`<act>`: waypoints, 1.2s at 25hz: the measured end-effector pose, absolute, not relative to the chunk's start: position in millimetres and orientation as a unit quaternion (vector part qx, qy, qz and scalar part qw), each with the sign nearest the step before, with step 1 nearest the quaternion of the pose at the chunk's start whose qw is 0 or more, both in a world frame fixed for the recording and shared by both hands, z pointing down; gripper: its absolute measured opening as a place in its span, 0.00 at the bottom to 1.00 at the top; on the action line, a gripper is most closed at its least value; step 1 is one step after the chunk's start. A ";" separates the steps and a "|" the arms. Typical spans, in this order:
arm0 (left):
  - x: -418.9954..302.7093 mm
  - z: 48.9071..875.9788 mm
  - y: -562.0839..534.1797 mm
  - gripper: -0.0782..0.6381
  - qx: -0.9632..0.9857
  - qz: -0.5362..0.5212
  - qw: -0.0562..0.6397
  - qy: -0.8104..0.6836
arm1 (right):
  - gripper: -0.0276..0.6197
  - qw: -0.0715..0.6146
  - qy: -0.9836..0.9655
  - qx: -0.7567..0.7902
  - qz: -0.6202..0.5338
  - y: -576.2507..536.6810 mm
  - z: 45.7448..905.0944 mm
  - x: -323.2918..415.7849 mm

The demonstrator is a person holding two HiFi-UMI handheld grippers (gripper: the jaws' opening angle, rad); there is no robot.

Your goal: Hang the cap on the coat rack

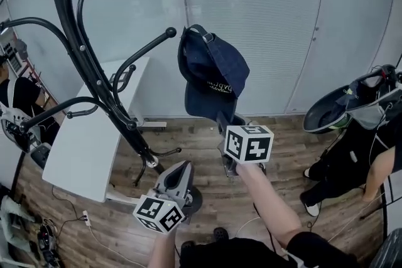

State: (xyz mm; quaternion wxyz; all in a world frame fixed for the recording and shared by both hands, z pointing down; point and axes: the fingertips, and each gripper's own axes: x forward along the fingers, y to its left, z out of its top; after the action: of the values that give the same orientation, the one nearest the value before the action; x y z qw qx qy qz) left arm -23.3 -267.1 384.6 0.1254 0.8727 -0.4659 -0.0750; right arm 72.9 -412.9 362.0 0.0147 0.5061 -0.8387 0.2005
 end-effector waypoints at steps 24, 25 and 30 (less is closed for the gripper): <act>-26.4 392.1 -257.9 0.13 0.846 -0.075 0.128 -0.511 | 0.11 0.047 -0.851 0.504 0.141 -422.4 341.1 50.3; -27.0 391.8 -257.6 0.13 0.846 -0.075 0.126 -0.512 | 0.11 0.048 -0.851 0.504 0.142 -422.1 343.5 50.3; -28.3 394.0 -253.3 0.13 0.844 -0.072 0.129 -0.516 | 0.11 0.052 -0.851 0.503 0.142 -419.5 350.1 52.2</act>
State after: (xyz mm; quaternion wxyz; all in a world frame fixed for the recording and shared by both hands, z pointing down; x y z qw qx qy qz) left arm -28.3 -253.3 394.0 0.1288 0.8438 -0.5160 -0.0724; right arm 52.2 -419.5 350.1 0.0519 0.5035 -0.8508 0.1416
